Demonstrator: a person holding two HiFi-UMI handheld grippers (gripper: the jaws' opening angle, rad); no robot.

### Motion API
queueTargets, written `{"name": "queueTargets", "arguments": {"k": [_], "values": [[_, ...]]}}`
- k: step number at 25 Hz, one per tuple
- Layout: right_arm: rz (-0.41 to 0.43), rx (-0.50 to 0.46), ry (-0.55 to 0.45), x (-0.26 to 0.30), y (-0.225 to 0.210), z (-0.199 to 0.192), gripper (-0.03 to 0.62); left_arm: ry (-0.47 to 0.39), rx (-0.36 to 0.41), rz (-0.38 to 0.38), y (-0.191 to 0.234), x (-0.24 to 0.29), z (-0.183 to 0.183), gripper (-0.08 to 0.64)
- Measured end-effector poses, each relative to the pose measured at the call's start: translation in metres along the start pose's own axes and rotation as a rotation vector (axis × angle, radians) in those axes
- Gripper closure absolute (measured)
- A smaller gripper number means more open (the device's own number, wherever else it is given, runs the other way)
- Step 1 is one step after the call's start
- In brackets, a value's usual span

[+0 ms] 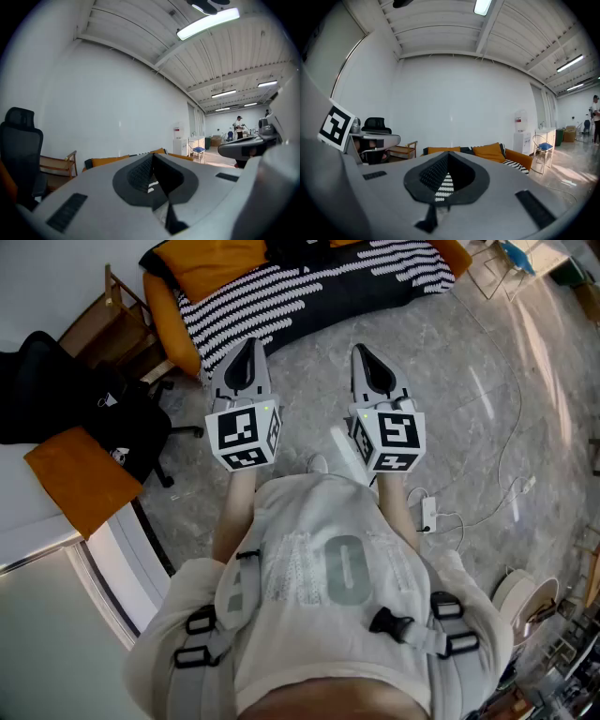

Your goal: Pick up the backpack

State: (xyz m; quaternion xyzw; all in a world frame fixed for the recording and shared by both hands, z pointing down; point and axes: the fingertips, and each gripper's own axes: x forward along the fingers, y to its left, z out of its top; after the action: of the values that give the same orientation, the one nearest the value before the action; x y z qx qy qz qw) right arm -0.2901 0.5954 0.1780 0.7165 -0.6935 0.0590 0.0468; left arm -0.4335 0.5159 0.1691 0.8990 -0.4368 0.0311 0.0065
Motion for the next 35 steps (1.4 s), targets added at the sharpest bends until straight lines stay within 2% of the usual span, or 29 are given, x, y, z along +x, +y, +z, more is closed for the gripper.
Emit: {"name": "queueTargets", "arguments": {"k": [10,16,21,27,35], "values": [[0.004,-0.001,0.009,0.005,-0.015,-0.009,0.588,0.002,-0.008,0.014,-0.001,0.007,-0.007,0.541],[0.000,0.107,-0.024,0.010,-0.030,-0.009,0.587,0.007,-0.008,0.007,-0.006,0.015,-0.007,0.541],[-0.002,0.117,-0.021,0.016,-0.036,-0.011,0.587,0.011,-0.013,0.006,-0.003,0.027,-0.010,0.541],[-0.011,0.099,-0.033,0.032,-0.053,-0.002,0.586,-0.015,-0.005,0.002,0.005,0.059,0.001,0.541],[-0.095,0.071,-0.101,0.067,-0.104,0.025,0.586,-0.093,-0.023,-0.029,0.014,0.127,0.033,0.541]]}}
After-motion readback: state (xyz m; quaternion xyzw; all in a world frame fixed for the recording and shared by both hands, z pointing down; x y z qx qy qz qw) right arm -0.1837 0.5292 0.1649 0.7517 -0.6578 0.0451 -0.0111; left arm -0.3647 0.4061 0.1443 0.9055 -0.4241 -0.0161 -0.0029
